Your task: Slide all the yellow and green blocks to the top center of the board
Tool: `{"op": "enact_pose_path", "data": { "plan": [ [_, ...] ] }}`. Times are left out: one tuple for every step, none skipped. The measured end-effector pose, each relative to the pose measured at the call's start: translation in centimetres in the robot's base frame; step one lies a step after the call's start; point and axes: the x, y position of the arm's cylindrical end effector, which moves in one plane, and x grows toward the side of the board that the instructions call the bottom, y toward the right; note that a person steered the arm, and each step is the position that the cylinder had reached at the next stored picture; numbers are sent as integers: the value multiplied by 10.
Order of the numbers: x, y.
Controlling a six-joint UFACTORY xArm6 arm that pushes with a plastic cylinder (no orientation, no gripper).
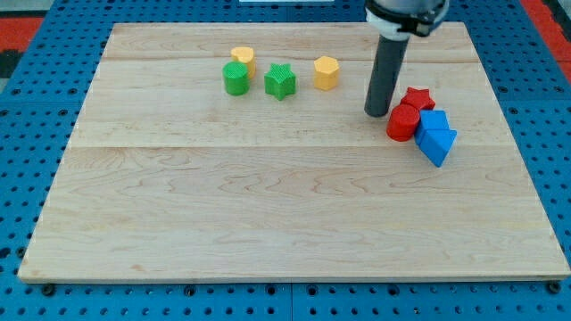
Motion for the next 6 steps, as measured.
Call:
{"op": "enact_pose_path", "data": {
  "plan": [
    [-46, 25],
    [-52, -45],
    [-65, -109],
    [-81, -144],
    [-84, -164],
    [-99, -156]
  ]
}}
